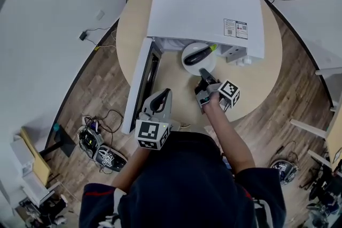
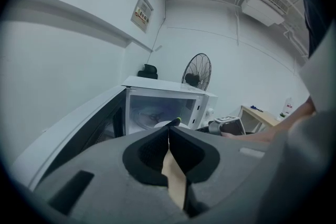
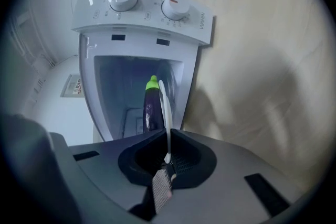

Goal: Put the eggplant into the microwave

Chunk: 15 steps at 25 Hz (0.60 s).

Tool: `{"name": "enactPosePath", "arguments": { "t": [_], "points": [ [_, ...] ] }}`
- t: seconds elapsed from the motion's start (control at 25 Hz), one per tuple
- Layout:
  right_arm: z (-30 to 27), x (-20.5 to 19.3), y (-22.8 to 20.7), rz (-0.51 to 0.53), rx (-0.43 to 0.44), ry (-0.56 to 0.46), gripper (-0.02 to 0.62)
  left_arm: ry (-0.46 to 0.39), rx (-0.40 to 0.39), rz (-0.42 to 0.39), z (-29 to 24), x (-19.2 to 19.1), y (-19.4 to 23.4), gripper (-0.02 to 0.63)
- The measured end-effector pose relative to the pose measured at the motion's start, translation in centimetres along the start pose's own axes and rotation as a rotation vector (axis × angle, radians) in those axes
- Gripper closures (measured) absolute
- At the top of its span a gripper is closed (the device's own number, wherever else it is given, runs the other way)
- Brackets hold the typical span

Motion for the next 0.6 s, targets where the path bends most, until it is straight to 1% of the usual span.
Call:
{"name": "enactPosePath", "arguments": {
  "t": [0.24,0.6],
  "points": [
    [-1.3,-0.1,-0.3,-0.011,-0.008,-0.005,0.575,0.009,-0.006,0.004,-0.2,-0.2,0.2,0.586],
    [-2.7,0.3,-1.0,-0.016,-0.023,-0.033,0.575,0.019,0.008,0.008,0.0,-0.6,0.7,0.586]
  ]
}}
Point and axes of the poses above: the fingertips, and each gripper's own axes: z backward along the fingers, y to its left, x out of its top, the point moved 7 cm from there along z, backward along the fingers, and after that the axes turned 2 degrees about y, right-handed, at the moved point
